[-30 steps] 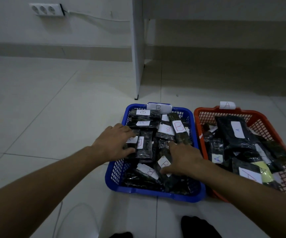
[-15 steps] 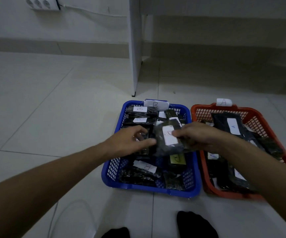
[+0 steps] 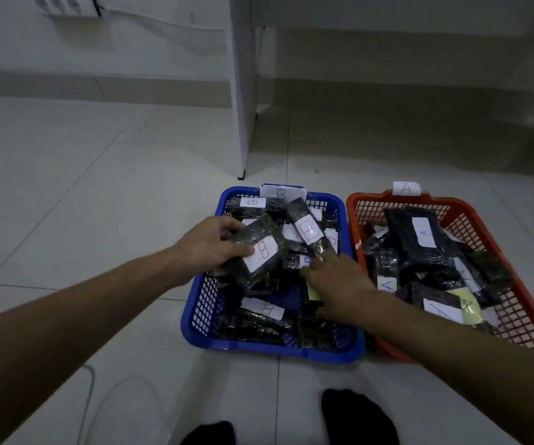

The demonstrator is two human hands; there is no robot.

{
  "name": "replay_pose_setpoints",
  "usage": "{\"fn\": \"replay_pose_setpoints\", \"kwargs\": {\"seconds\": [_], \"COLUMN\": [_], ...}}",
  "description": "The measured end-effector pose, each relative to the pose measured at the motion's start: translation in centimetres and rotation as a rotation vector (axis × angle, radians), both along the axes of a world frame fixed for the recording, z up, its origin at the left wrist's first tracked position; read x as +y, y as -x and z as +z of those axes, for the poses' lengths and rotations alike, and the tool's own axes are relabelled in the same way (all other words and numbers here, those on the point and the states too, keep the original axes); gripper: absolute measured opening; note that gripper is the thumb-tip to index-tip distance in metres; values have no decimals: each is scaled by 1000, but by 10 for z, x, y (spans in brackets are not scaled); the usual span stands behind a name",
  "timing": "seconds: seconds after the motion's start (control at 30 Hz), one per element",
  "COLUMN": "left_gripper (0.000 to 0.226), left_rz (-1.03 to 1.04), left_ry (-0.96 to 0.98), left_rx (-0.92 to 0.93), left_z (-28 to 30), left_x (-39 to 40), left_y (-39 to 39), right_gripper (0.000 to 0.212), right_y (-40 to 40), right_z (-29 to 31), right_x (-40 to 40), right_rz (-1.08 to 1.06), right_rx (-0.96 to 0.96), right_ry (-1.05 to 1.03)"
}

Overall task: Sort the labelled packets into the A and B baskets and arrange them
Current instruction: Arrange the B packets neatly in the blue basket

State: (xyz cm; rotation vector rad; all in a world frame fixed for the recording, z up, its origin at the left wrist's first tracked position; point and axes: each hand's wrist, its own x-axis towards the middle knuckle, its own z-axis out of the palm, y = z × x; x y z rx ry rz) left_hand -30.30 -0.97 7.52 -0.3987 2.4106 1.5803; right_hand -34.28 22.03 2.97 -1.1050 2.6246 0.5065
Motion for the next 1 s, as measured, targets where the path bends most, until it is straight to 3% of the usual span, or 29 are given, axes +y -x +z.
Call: {"fn": "replay_pose_setpoints", "kwargs": {"seconds": [0.13,0.33,0.43,0.57,0.67,0.8,1.0], "left_gripper": [33,26,20,19,22,26,29], "left_rz": [48,76,82,124,206,288,276], "left_ry": [21,-61,-50,-49,-37,20,-29], "left_rx": [10,50,61,82,118,138,125], "left_z": [-5,-4,-4,-3,0,8,7], "left_x": [-10,-18,-24,-33,-42,-57,-56], "left_y": [-5,-8,-8,-10,-10,-8,-8], "right_gripper": [76,85,88,80,73,59,11], "right_y": [-1,-3,0,3,-14,-39,-44], "right_z": [-11,-17,-6,24,29,6,-12], "right_x": [-1,0,-1,-11,-30,-54,-51], "right_rz": [56,56,-32,-86,-111,-99,-66], "right_rx": [118,101,21,-225,-403,-477,-600], "right_ry": [-52,17,225,695,837,795,843]}}
